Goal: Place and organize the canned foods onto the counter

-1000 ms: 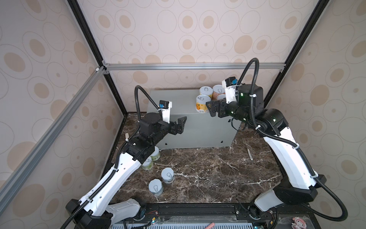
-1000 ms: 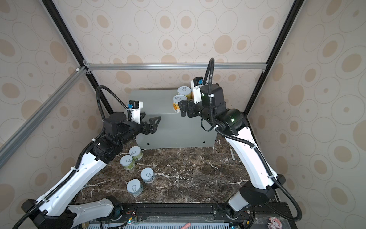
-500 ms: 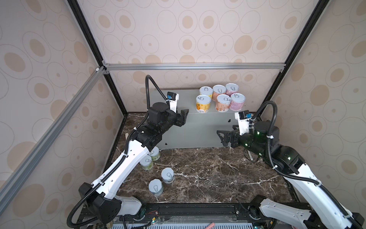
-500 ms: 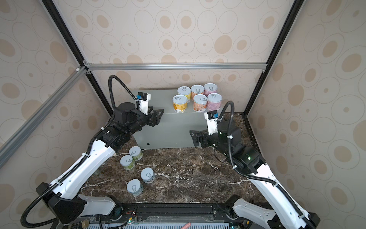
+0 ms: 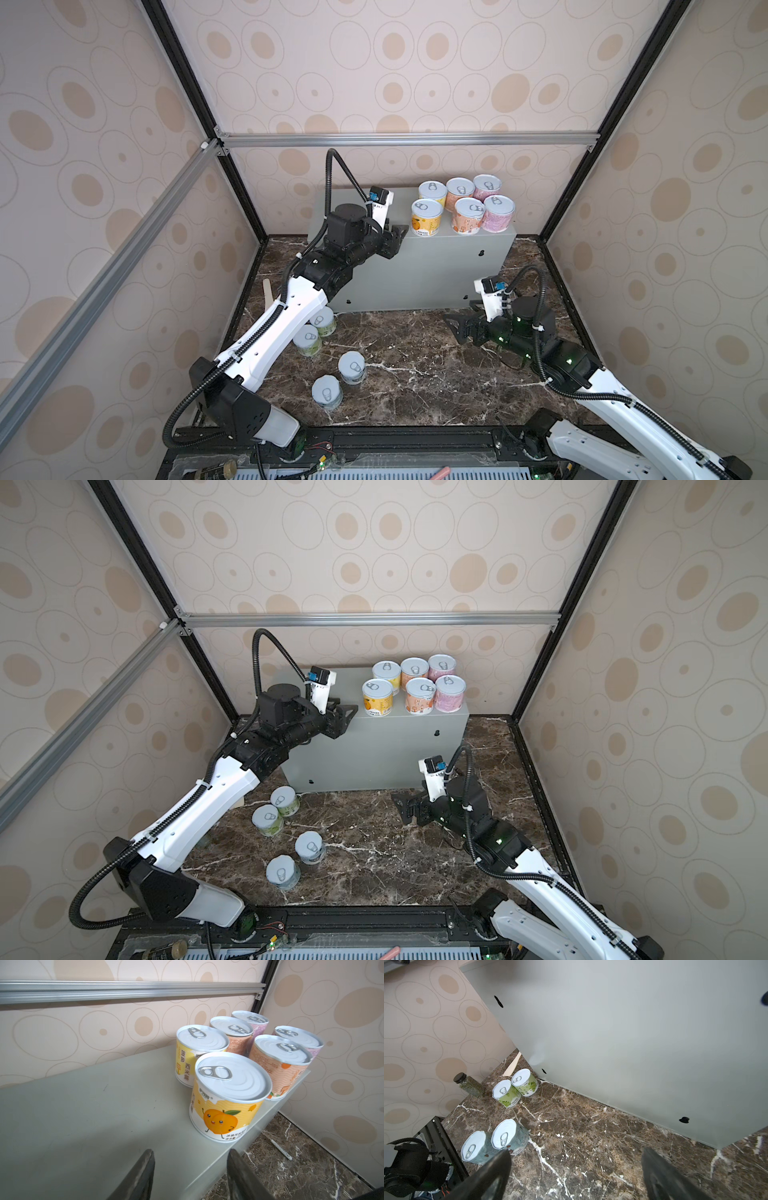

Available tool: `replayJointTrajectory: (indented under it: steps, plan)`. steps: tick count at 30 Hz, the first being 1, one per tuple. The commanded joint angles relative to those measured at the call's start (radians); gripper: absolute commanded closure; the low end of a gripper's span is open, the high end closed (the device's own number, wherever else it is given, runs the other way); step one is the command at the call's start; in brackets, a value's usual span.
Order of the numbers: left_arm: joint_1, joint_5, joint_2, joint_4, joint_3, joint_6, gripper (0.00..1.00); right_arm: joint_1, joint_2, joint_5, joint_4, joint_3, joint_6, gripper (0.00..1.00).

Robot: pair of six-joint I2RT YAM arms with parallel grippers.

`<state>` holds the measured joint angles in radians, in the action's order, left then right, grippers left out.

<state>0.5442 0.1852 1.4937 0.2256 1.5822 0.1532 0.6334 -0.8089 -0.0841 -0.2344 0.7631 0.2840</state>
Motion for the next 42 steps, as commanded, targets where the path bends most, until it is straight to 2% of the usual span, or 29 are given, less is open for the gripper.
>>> replayJointTrajectory:
  steps: [1,9,14,31,42]
  plan:
    - [-0.017,0.093,0.018,-0.059,0.042,-0.050,0.44,-0.002,-0.018,-0.046,0.115,-0.058,0.041,0.00]
    - [-0.031,0.217,0.069,-0.142,0.044,-0.038,0.45,-0.002,-0.056,-0.062,0.147,-0.109,0.036,0.00]
    - [-0.040,0.252,0.103,-0.166,0.061,-0.024,0.45,-0.003,-0.053,-0.052,0.139,-0.113,0.013,0.00]
    - [-0.041,0.331,0.192,-0.203,0.129,0.010,0.49,-0.002,-0.078,-0.042,0.132,-0.119,-0.011,0.00]
    - [-0.032,0.344,0.238,-0.199,0.169,0.016,0.50,-0.003,-0.075,-0.031,0.122,-0.120,-0.014,0.00]
